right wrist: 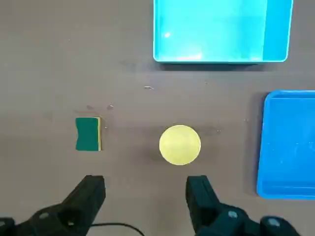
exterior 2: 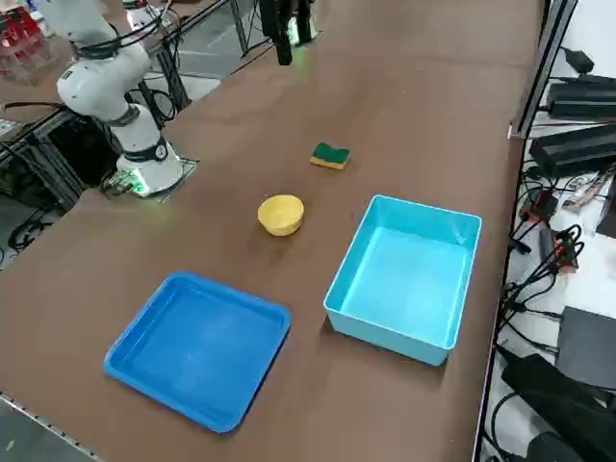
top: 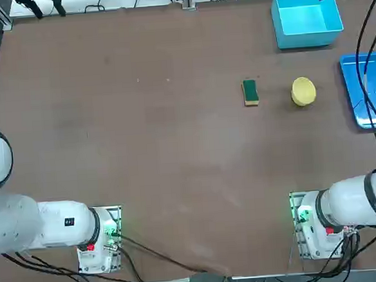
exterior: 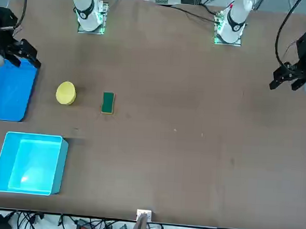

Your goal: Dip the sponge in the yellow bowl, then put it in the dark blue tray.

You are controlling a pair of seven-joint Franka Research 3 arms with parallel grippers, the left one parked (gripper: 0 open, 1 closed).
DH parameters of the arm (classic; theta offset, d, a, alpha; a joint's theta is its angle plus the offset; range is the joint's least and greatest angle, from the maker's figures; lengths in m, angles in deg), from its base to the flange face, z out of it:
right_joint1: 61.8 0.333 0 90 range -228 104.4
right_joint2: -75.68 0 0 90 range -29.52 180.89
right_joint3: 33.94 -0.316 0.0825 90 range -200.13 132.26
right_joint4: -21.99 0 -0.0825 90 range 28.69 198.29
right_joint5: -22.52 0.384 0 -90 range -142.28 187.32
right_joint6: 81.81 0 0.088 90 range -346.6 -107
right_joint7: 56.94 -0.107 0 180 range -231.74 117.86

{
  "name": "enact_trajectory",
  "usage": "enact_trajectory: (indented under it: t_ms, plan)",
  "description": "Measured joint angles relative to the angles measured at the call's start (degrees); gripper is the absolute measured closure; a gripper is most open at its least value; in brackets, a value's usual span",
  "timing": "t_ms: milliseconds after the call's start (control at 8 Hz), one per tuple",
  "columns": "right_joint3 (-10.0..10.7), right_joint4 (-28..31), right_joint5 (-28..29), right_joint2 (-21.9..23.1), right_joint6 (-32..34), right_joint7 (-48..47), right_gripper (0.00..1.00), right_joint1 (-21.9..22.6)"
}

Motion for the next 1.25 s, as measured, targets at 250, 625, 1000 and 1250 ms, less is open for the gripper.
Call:
enact_trajectory:
  t_ms: [250,625,1000,1250]
  plan:
    - [-0.09,-0.01,0.18,0.00,-0.09,0.00,0.00,0.78]
    - [-0.27,0.16,0.53,-1.69,-1.52,-0.36,0.00,3.64]
    - [-0.53,4.23,0.74,-7.96,-11.62,-7.02,0.00,10.94]
    - [-0.63,10.85,0.75,-12.26,-22.98,-14.05,0.00,16.77]
